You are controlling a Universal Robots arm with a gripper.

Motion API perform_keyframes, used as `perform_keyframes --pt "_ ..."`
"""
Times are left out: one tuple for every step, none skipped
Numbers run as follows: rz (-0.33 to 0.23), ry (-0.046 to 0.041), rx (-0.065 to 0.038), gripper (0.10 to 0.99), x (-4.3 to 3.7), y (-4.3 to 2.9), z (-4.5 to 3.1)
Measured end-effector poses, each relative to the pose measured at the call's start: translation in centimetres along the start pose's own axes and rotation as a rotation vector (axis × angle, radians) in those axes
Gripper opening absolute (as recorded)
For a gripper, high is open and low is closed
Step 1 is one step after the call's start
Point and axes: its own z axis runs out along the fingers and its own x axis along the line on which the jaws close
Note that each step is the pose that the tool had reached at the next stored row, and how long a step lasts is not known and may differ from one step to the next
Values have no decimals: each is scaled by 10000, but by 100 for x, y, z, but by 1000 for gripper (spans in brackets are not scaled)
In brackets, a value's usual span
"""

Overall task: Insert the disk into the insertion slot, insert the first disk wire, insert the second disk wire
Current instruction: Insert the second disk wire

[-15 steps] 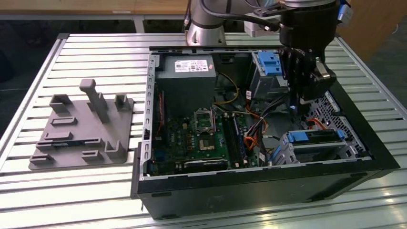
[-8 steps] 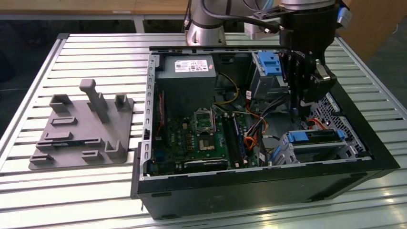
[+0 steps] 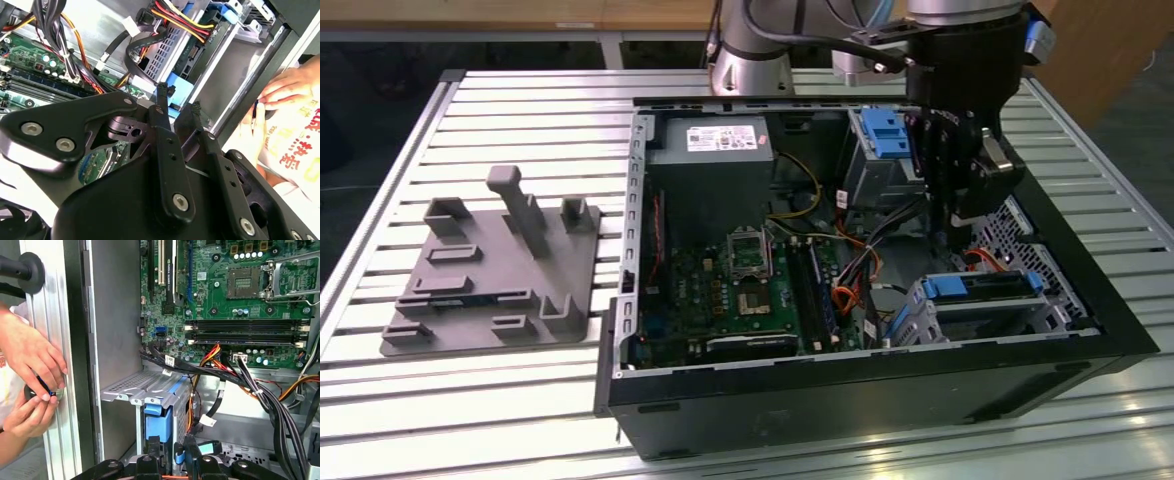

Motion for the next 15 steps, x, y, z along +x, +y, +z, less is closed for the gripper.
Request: perform_keyframes --pt "2 12 -2 337 -13 0 1" --pt "4 18 -2 337 -26 0 2" --pt "5 25 -3 337 -37 0 3" --pt "5 31 -3 337 -48 0 4" --pt "6 38 -3 337 -58 0 5" --pt "5 49 -4 337 -67 1 7" --pt "4 60 -4 337 -73 1 10" --pt "3 69 -4 337 -78 2 14" --pt "2 82 -4 337 -81 3 17" --pt "2 97 -5 337 -83 3 19" --pt "1 115 -6 337 -84 3 21" --pt "1 130 -7 322 -85 3 23" --pt "3 146 -8 322 -86 3 24" --pt "6 159 -10 255 -86 4 27" --pt "9 170 -11 255 -87 4 28"
